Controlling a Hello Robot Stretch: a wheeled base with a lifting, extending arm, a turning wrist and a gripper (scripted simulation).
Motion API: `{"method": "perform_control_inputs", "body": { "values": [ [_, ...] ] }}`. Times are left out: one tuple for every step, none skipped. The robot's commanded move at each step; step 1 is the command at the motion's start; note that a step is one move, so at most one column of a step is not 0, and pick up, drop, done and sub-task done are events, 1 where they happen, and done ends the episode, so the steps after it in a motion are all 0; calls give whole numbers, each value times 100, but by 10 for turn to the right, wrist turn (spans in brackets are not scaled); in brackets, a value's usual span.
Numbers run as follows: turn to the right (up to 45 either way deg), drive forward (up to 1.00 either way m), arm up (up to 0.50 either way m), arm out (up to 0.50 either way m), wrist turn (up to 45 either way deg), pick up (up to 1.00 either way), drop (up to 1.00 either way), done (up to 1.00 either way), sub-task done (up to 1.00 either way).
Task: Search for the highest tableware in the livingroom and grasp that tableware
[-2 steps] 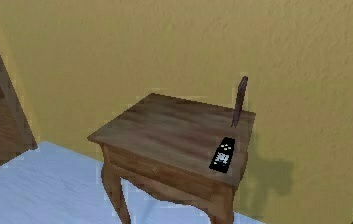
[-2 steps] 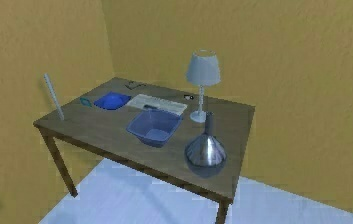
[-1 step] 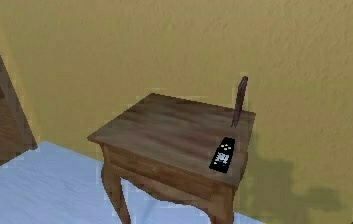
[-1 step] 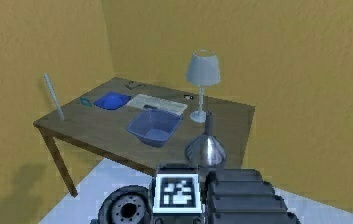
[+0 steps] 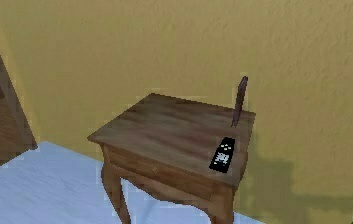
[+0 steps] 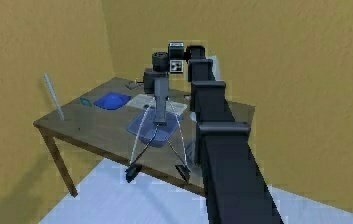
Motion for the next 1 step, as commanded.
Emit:
{"method": "perform_control_inputs", "body": {
  "values": [
    [0,0,0,0,450,0,0,0,0]
  ]
}}
